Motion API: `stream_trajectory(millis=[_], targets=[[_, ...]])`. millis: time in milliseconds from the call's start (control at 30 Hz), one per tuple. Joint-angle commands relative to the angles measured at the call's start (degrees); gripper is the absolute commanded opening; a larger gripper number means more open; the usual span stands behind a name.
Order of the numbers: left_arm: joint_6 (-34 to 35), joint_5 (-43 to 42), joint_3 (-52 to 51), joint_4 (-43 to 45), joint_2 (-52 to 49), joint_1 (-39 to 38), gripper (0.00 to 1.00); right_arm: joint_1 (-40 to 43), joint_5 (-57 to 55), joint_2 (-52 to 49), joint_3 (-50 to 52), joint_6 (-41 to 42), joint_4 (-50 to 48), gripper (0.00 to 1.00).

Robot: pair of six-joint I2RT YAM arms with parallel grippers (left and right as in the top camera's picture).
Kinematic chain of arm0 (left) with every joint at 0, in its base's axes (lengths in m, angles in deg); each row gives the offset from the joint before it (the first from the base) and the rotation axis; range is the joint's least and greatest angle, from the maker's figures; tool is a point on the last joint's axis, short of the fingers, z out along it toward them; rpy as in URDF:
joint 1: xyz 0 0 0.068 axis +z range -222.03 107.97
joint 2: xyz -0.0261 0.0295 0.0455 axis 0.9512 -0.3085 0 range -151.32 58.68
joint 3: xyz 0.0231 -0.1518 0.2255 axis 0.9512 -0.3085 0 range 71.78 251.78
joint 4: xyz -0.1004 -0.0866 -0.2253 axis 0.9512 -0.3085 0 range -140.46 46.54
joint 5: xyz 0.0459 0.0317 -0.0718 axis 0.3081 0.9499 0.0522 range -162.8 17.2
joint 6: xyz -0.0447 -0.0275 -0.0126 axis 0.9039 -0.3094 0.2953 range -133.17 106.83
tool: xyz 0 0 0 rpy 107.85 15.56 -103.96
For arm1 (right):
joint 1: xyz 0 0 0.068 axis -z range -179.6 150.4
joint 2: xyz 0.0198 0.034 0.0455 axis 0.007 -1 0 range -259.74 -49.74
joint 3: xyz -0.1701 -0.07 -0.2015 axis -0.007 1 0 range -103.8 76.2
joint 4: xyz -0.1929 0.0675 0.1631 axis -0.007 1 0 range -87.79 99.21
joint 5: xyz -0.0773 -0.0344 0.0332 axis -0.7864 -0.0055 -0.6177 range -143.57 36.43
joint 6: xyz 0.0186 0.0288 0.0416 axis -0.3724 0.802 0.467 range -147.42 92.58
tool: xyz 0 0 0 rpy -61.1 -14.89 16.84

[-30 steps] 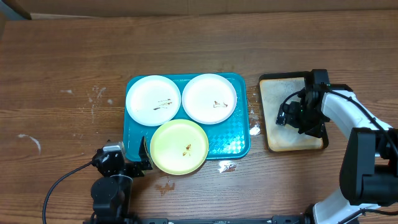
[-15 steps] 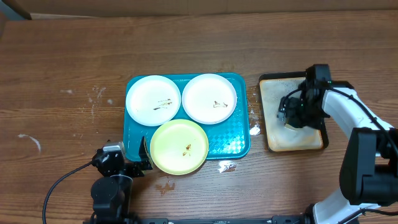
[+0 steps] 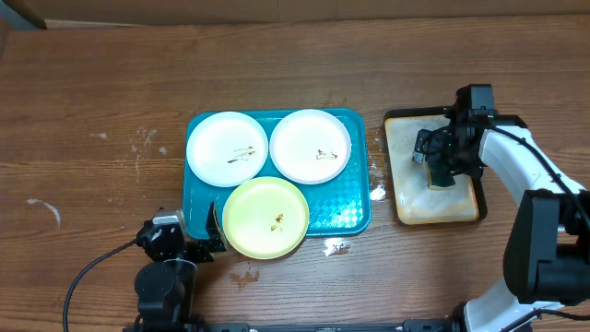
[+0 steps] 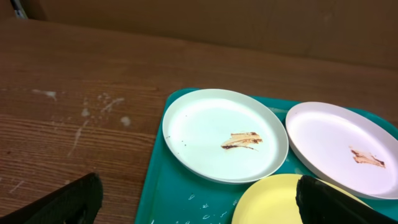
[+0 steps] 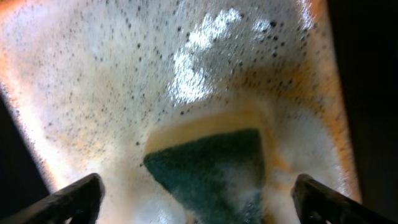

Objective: Clean dirty plates on tray and stack at the side
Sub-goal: 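Close the right gripper on the sponge and press it in the suds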

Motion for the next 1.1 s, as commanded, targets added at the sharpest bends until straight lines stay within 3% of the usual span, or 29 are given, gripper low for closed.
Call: stream_trajectory(millis=[0,200,567,733,833,933,1067], targets=[[0.0,0.2,-0.5,0.1,0.4,0.3,1.00,1.1,-1.0,0.0,-1.8,-0.7,-1.0,0.96],[0.0,0.2,-0.5,0.1,0.4,0.3,1.00,1.7,0.1,-1.0,-1.8,-1.5,-1.8,0.88],[0.0,0.2,-0.5,0.1,0.4,0.3,1.00,1.6,3.8,-4.8,-1.7,-1.8,-4.5,0.91],[0.0,0.1,-0.5,0.1,0.4,0.3,1.00,1.6,3.8,-5.1,-1.7,-1.8,-5.0,0.57],[0.0,0.2,-0.5,0.1,0.4,0.3,1.00,1.6,3.8,-5.1,-1.7,-1.8,-5.3,0.27],[0.0,0.2,-0.5,0.1,0.4,0.3,1.00,1.6,3.8,-5.1,-1.7,-1.7,-5.4,0.07],[0.0,0.2,-0.5,0.1,0.4,0.3,1.00,1.6,3.8,-5.1,-1.7,-1.6,-5.3,0.04]])
